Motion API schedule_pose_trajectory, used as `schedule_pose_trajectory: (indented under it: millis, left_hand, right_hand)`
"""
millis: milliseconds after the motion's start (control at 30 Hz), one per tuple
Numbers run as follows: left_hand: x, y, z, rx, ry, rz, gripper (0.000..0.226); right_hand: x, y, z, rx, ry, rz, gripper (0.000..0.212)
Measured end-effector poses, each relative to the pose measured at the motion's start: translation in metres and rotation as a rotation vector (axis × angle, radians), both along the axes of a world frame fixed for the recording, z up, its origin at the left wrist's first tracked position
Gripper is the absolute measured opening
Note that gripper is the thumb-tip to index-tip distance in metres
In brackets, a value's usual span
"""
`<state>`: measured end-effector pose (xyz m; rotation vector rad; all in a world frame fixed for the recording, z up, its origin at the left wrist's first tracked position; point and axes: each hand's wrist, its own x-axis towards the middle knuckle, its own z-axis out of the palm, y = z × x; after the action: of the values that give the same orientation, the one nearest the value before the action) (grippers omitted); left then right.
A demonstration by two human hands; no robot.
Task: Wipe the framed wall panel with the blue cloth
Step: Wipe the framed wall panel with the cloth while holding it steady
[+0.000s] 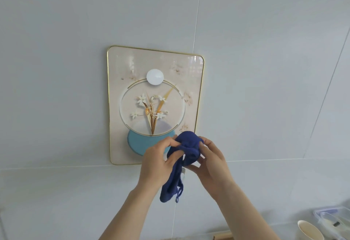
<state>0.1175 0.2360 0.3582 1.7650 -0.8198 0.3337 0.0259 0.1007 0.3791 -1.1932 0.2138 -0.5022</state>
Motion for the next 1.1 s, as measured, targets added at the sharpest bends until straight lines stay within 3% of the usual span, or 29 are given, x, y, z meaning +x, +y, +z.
schedule_pose_trajectory:
  millis: [133,300,433,567,733,1033,1100]
  left_hand:
    - [-0.003,-0.015,0.008,-0.032,0.026,0.022,0.021]
    - [0.011,-0.019,0.011,0.053,-0.043,-0.042,0.032]
    - [0.04,-0.021,0.01,0.14,-0.324,0.187,0.044]
    - [0.073,-0.035,0.018,0.251,-0.612,0.277,0.053]
    - [0.103,-0.042,0.018,0.316,-0.707,0.377,0.059]
    - [0.126,-0.053,0.006,0.206,-0.806,0.412,0.06]
    - [0.128,-0.054,0.004,0.195,-0.816,0.427,0.06]
  right_hand:
    - [0.005,0.008,0.002,-0.048,-0.062,0.055,0.029]
    - [0.022,-0.007,0.001,-0.204,-0.065,-0.204,0.025]
    - [0.048,-0.021,0.005,-0.536,-0.118,-0.49,0.033]
    - [0.083,-0.026,0.005,-0.889,-0.266,-0.707,0.045]
    - [0.118,-0.042,-0.013,-1.323,-0.326,-0.902,0.043]
    - [0.127,-0.056,-0.074,-1.602,-0.373,-0.805,0.025]
    - [0.127,-0.064,-0.084,-1.684,-0.358,-0.777,0.044]
